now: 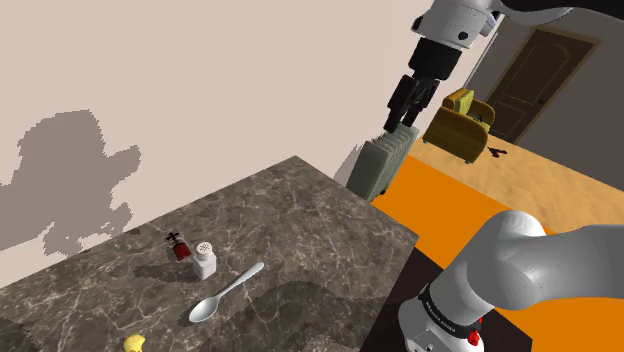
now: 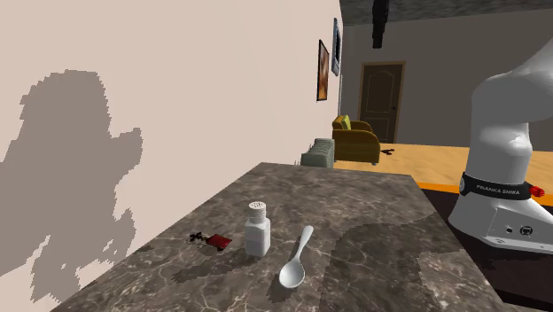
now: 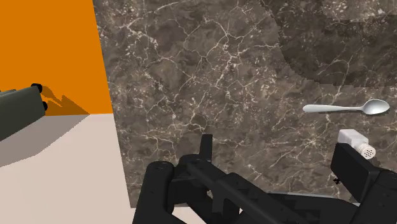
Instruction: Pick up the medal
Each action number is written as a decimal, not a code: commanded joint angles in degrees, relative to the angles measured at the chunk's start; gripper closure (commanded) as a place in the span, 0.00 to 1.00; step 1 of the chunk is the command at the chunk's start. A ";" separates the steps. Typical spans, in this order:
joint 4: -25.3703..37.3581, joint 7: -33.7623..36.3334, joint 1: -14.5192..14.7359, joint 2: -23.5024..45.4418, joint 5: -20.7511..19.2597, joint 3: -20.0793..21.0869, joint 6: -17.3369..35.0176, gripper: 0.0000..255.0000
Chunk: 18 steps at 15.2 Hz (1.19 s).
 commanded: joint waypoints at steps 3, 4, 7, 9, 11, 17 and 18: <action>-1.74 1.39 0.44 1.43 1.18 1.69 3.32 0.00; -2.50 2.07 0.66 2.26 1.76 2.55 5.00 0.00; -4.33 4.09 1.32 5.22 3.35 5.15 10.10 0.00; -5.18 5.42 1.74 7.59 4.29 6.90 13.53 0.00; -5.72 6.76 2.11 10.26 5.09 8.66 16.97 0.00; -5.48 10.99 2.82 19.94 6.37 13.96 27.10 0.00; -5.17 11.77 2.88 21.77 6.35 14.83 28.73 0.00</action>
